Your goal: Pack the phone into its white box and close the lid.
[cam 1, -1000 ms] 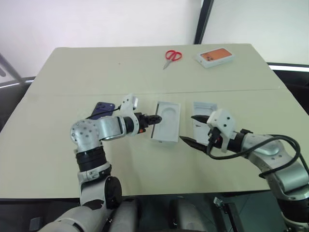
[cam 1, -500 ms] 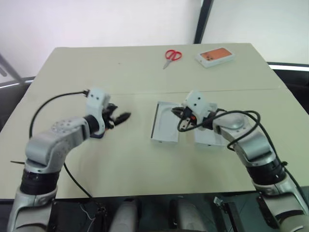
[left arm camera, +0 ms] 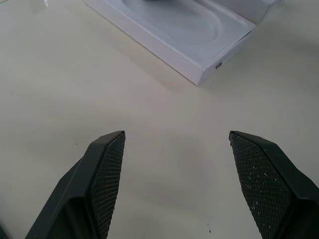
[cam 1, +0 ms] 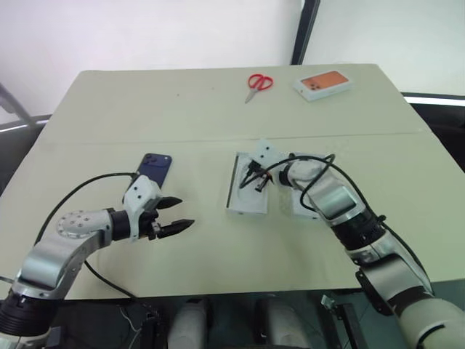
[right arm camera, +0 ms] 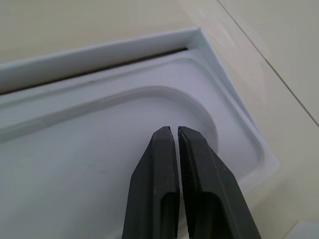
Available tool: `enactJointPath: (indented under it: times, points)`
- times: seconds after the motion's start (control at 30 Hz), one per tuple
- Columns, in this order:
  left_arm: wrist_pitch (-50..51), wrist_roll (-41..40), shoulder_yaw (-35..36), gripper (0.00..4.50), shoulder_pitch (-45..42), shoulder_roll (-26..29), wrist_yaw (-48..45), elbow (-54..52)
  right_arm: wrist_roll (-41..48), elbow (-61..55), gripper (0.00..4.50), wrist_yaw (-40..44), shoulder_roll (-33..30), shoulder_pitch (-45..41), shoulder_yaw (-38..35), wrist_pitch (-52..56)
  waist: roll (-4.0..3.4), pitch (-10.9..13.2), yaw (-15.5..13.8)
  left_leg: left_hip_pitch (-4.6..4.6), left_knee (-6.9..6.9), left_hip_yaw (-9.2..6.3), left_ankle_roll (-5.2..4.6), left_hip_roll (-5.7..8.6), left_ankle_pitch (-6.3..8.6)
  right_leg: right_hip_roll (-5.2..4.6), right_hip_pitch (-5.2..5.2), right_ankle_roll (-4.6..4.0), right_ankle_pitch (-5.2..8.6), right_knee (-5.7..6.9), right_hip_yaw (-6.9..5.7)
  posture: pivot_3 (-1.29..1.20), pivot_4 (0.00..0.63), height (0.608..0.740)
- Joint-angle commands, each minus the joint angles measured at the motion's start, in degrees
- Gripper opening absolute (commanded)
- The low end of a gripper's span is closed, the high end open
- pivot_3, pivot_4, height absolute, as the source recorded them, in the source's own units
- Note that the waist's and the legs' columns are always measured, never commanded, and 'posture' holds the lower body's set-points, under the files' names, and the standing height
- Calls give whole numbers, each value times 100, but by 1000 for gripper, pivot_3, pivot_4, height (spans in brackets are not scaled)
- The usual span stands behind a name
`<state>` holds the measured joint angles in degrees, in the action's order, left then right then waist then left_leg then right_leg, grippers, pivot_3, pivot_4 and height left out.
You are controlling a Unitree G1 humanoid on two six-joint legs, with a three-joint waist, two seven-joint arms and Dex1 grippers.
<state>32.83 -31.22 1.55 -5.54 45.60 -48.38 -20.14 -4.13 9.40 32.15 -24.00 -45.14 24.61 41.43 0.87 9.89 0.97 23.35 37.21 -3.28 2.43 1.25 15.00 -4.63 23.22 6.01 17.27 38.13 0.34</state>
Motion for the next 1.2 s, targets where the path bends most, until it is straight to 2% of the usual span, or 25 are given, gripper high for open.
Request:
enactJointPath:
  times: [0.03, 0.33, 0.73, 0.83, 1.03, 1.2]
  points:
    - [-53, -5, 128, 3526, 14, -72, 32, -242, -199, 208, 251, -21, 151, -158, 37, -228, 0, 0, 6, 0, 0, -1, 0, -1, 0, 1, 0, 0, 0, 1, 0, 0, 150, 740]
    - [56, 19, 65, 3526, -56, -299, 155, -316, -313, 633, 251, -11, 696, -207, -72, -479, 0, -1, 20, -4, 0, -1, 0, -5, 0, 8, 1, 0, 0, 7, 0, 0, 150, 740]
    - [150, 51, -7, 3526, -131, -462, 249, -336, -396, 388, 251, -90, 821, -46, -219, -525, -1, -1, 22, -5, -1, -1, 0, -5, 0, 8, 1, 0, 0, 8, 0, 0, 150, 740]
    - [173, 44, 36, 3526, -149, -479, 252, -318, -386, -138, 251, 54, 576, 78, -300, -301, -2, 0, 16, -4, -1, -1, 1, -5, 0, 8, 2, 0, 0, 7, 0, 0, 150, 740]
    - [282, -23, 270, 3526, -203, -552, 427, -152, 49, -2100, 251, 1241, -346, 846, -61, -9, -2, 0, -15, 0, 1, -3, -1, -3, 1, 4, 1, 0, 0, 4, -1, 0, 150, 740]
    - [339, 3, 290, 3526, -293, -643, 513, -63, 7, -2417, 251, 1429, -505, 1134, 226, 114, -2, 0, 25, -5, 0, -3, -1, -6, 1, 10, -1, 0, 0, 7, -2, 0, 150, 740]
